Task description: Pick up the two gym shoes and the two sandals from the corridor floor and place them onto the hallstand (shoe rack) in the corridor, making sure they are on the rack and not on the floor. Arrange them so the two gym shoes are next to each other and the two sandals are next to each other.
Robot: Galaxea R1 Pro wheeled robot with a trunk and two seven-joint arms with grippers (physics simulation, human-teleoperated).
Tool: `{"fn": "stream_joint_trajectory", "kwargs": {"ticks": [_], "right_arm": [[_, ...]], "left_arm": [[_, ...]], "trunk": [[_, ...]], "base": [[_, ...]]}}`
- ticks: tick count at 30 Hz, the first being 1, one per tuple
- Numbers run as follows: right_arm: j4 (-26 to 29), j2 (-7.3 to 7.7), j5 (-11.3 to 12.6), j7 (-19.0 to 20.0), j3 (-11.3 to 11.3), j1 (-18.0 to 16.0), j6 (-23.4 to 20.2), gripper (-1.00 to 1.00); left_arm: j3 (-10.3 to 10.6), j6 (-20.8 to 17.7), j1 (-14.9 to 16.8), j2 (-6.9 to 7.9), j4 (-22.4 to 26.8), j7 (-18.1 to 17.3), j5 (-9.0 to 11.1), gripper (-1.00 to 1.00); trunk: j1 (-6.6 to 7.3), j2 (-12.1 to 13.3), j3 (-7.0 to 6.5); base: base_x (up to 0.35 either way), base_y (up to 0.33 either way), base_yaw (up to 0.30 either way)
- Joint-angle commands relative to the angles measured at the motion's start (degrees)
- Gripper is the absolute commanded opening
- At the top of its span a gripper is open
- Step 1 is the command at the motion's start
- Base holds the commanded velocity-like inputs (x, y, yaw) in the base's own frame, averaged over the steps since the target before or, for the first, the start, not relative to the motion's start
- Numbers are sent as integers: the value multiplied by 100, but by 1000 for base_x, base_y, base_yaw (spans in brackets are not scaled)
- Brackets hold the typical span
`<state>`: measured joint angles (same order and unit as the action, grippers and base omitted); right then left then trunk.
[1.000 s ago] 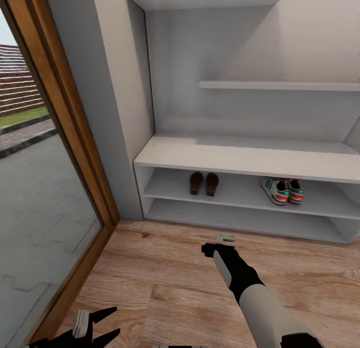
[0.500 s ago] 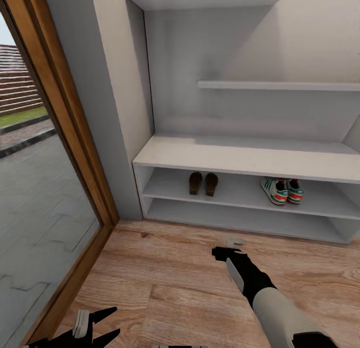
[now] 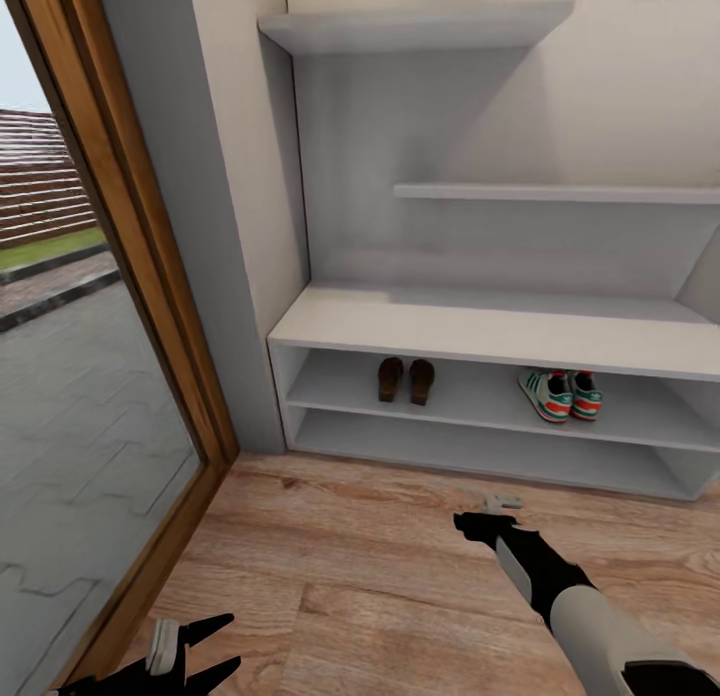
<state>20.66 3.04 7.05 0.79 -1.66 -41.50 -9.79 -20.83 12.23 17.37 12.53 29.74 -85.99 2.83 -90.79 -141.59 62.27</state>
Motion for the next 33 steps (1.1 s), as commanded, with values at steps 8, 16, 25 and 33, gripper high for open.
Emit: {"fn": "stream_joint_trajectory", "kwargs": {"ticks": [8, 16, 25, 33], "right_arm": [[-724, 48, -430, 244, -24, 0, 776, 100], [-1117, 30, -953, 255, -34, 59, 1067, 100], [-1423, 51, -1159, 255, -28, 253, 1768, 100], [-1486, 70, -1172, 254, -28, 525, 1940, 100]], "left_arm": [[7, 51, 4, 1, -11, 193, 7, 100], [14, 51, 4, 3, -12, 396, 11, 100], [-3, 49, 4, 4, -19, 658, 16, 100], [-58, 43, 4, 36, -31, 773, 26, 100]], "trunk": [[178, 320, -140], [353, 641, -283], [551, 1002, -445], [727, 1323, -588]], "base": [[0, 0, 0], [0, 0, 0], [0, 0, -3], [0, 0, -185]]}}
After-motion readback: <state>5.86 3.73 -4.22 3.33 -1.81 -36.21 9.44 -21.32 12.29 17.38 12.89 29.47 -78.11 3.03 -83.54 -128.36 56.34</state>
